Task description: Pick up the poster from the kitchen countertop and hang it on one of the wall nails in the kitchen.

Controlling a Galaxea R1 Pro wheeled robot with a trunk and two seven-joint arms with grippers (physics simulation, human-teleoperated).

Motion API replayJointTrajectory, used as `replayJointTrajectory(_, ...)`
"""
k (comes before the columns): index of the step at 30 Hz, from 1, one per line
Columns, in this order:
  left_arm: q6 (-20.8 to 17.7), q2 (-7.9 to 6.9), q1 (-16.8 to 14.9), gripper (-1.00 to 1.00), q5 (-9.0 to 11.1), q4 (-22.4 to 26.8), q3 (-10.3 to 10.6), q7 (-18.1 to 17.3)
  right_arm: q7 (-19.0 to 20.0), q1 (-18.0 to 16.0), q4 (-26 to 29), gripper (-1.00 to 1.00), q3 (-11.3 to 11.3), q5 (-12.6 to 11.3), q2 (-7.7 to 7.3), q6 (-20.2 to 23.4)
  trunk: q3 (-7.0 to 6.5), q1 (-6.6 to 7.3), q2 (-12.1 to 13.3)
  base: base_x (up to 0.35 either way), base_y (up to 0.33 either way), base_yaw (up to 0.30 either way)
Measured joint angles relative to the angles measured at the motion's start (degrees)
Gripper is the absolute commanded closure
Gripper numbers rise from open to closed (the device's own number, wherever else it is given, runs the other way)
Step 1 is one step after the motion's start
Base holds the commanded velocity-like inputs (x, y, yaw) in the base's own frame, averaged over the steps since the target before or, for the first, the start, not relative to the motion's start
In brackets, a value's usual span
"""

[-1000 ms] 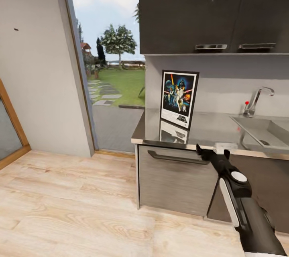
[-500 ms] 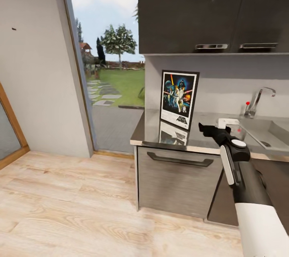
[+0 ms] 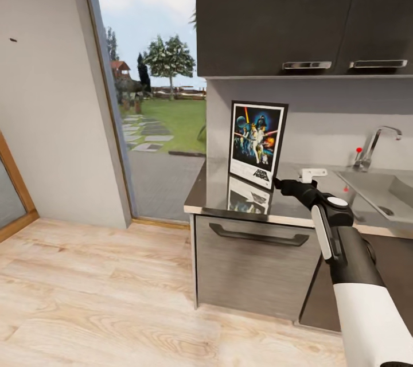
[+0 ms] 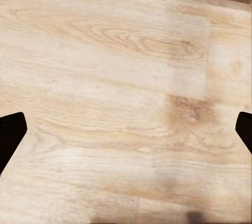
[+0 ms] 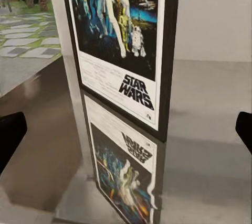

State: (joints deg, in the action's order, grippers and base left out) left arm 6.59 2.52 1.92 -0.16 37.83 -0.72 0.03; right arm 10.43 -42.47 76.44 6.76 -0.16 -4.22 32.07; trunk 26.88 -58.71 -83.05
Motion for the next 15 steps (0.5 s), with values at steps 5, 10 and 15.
replayJointTrajectory(5,0.0,0.0,0.0,-1.0,0.0,0.0,0.0,0.0,2.6,0.0,-0.1,-1.0,0.1,0.0,-0.01,0.0,0.0,-0.02,0.0,0.069,-0.014,0.0)
replayJointTrajectory(10,0.0,-0.69,0.0,-1.0,0.0,0.0,0.0,0.1,4.2,0.0,-2.3,-1.0,0.1,0.3,0.0,-0.3,0.0,-0.02,0.0,0.083,-0.077,0.0)
replayJointTrajectory(15,0.0,-0.77,0.0,-1.0,0.0,0.0,0.0,0.1,4.4,0.0,-2.8,-1.0,0.0,0.1,0.0,-0.4,0.0,0.0,0.0,0.13,-0.13,0.0)
